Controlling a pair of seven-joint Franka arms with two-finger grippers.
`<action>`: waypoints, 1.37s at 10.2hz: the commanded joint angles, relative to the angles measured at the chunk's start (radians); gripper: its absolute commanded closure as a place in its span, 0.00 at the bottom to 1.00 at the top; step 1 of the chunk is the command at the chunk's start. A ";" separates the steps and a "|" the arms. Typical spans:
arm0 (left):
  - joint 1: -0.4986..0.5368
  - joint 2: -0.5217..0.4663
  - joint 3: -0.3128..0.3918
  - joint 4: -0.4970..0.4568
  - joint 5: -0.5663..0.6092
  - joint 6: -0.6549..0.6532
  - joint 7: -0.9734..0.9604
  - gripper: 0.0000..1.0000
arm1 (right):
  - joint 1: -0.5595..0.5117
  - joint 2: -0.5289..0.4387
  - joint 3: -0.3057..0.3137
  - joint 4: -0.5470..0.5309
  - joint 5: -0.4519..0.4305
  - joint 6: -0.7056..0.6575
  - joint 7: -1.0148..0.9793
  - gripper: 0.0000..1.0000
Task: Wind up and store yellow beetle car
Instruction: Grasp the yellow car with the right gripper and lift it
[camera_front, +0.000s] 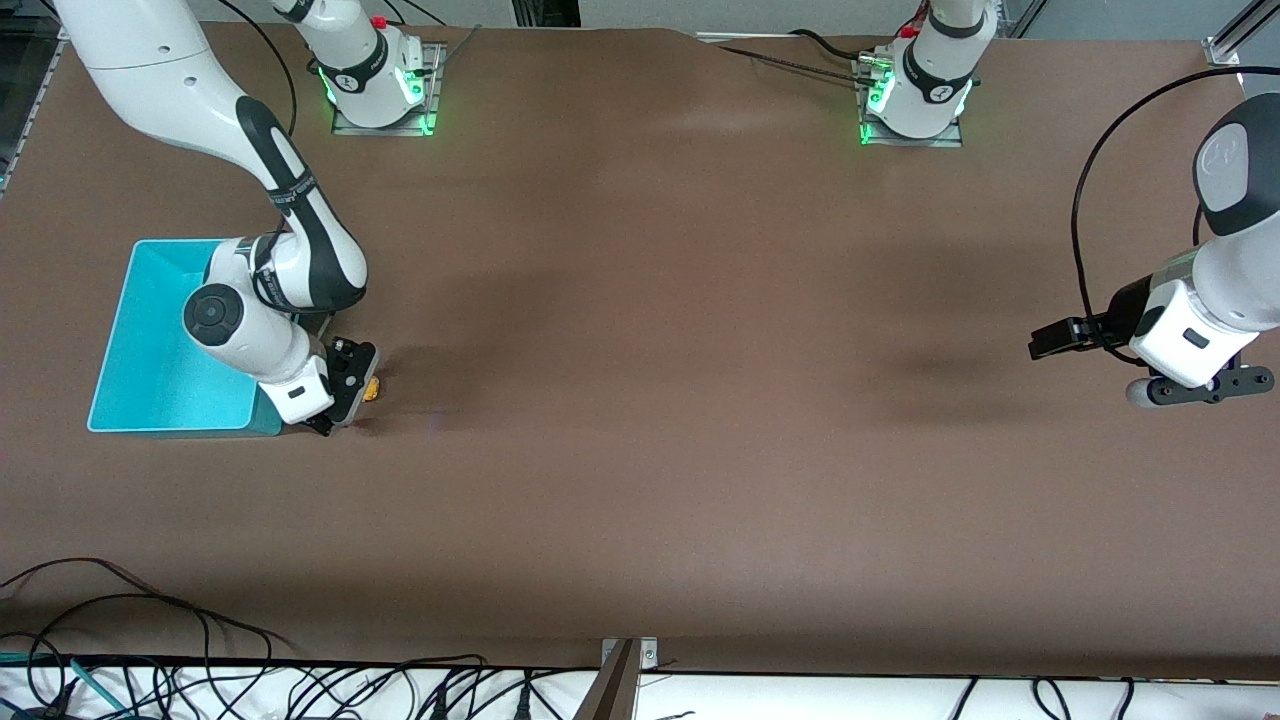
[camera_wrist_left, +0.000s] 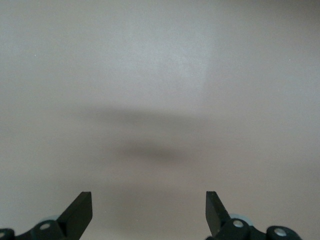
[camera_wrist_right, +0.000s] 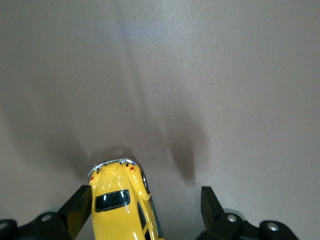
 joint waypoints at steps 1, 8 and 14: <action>0.008 -0.018 -0.001 -0.003 -0.020 -0.017 0.027 0.00 | -0.011 -0.015 0.009 -0.033 0.002 0.021 -0.025 0.41; 0.008 -0.018 -0.001 -0.003 -0.019 -0.017 0.027 0.00 | -0.011 -0.097 0.011 -0.039 0.002 -0.080 -0.039 1.00; 0.006 -0.018 -0.001 -0.003 -0.019 -0.017 0.027 0.00 | -0.023 -0.329 0.055 -0.039 0.034 -0.412 -0.034 1.00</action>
